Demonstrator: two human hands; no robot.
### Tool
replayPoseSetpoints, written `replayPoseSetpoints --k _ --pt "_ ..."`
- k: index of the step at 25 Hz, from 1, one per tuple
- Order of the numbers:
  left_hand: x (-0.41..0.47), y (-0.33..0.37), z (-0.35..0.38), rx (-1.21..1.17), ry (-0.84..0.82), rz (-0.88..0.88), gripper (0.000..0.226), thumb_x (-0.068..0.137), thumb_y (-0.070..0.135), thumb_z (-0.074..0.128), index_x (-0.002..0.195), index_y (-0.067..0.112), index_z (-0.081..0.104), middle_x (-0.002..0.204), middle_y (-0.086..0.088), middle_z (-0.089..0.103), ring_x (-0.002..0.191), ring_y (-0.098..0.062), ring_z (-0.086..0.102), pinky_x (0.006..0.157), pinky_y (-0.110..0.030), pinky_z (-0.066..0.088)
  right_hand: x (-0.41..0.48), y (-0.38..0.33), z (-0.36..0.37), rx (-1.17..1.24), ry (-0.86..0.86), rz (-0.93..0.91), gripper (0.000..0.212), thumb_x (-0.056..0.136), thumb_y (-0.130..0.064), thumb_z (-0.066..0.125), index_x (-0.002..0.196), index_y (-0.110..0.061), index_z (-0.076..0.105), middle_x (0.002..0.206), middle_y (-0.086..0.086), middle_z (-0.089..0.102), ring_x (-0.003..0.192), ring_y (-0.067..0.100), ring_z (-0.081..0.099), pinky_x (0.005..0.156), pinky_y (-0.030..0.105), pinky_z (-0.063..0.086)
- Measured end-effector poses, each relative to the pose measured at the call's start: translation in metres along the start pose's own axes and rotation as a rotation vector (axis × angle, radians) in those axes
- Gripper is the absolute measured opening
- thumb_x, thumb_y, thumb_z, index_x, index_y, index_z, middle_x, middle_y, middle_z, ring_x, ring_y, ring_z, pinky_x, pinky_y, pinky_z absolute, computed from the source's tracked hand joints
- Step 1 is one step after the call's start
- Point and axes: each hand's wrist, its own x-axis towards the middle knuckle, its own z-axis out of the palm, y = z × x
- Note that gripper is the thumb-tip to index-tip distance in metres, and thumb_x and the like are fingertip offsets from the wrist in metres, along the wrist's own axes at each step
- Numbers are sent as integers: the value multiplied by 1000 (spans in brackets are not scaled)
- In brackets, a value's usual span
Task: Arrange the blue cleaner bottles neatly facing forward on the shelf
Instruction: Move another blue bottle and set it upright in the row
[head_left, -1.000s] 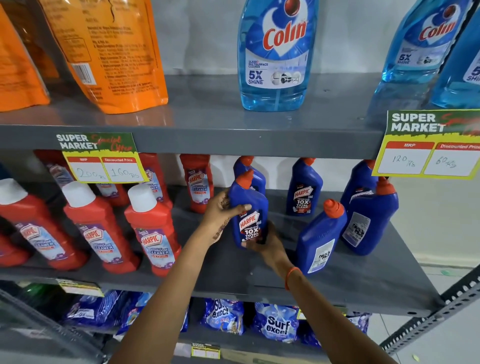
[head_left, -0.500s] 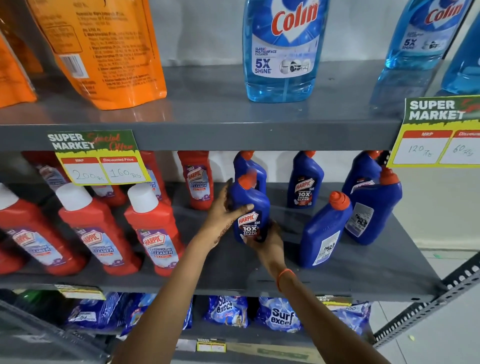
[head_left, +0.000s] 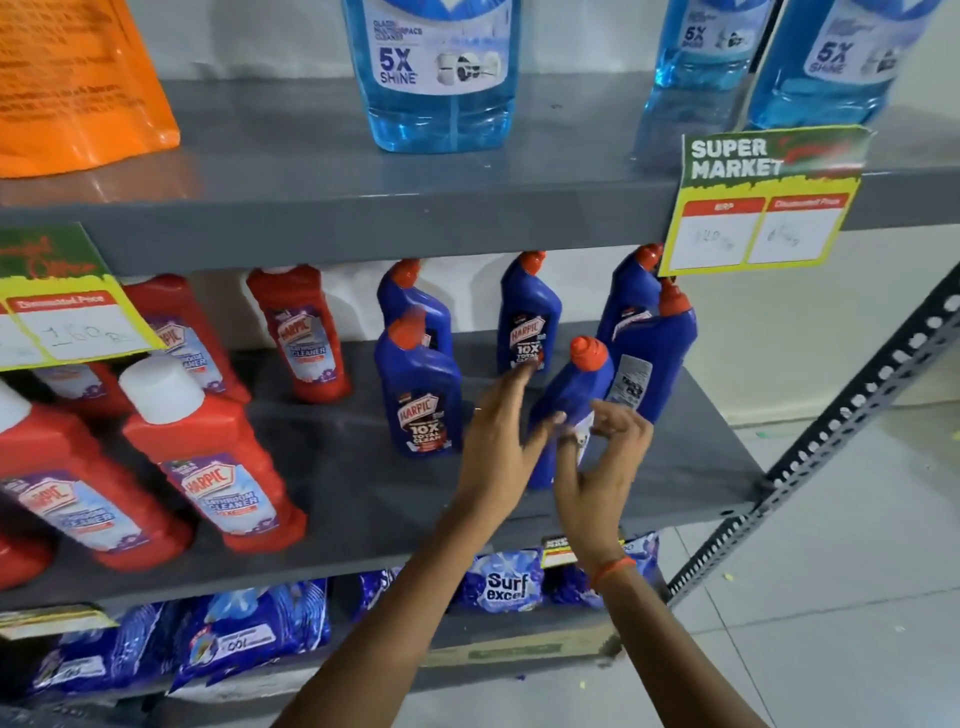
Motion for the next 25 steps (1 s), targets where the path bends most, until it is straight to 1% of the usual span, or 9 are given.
replayPoseSetpoints --k 3,6,9,12,16,17,20,22,25 --pt "8 -9 21 -14 -246 -251 64 74 25 75 128 9 45 126 -16 60 116 -30 56 93 -37 46 2 50 -12 -80 -216 145 55 75 -23 62 125 -14 42 125 7 47 118 30 48 100 40 43" --pt "22 -20 23 -68 -288 -324 57 73 23 76 121 8 51 117 -18 66 106 -30 62 86 -38 52 13 71 -23 54 -578 415 55 72 -11 74 114 -31 44 117 6 59 105 22 60 85 17 51" --pt "27 -14 16 -309 -332 -432 50 76 11 72 121 9 51 124 -13 62 104 -16 61 80 -14 52 37 87 -33 85 -759 515 56 67 -15 82 111 -18 48 109 7 68 95 22 66 86 34 56" --pt "28 -7 15 -449 -313 -477 55 79 5 68 128 10 46 129 -11 58 107 -15 59 77 -11 52 46 83 -34 159 -711 552 51 66 -8 82 100 -20 46 98 9 66 86 24 64 79 48 58" --pt "14 20 45 -385 -1 -435 62 80 21 69 133 30 38 127 -5 57 114 -18 57 96 -32 51 45 71 -34 215 -498 513 48 66 -15 81 94 -16 42 91 11 66 77 29 64 65 44 57" --pt "10 32 57 -321 69 -397 66 78 27 71 133 29 36 126 -3 56 112 -15 57 98 -29 48 42 67 -33 205 -441 483 44 69 -16 78 93 -15 41 91 10 65 76 29 62 64 41 52" --pt "9 64 80 -141 294 -410 77 61 38 83 122 12 44 98 -4 62 83 -17 60 64 -10 43 33 48 -32 134 -367 415 28 82 -10 61 90 -19 36 94 9 55 77 27 53 67 35 40" --pt "17 66 75 -95 405 -490 62 60 35 83 109 12 52 90 -7 63 74 -22 59 61 -20 43 25 48 -33 120 -404 313 31 75 -11 62 87 -20 35 93 13 52 80 32 51 69 39 40" --pt "24 52 56 -140 337 -515 21 72 15 75 83 10 57 76 -6 62 64 -14 59 62 -21 48 16 60 -32 -29 -531 130 45 63 -24 76 94 -6 48 99 12 49 90 28 46 81 34 39"
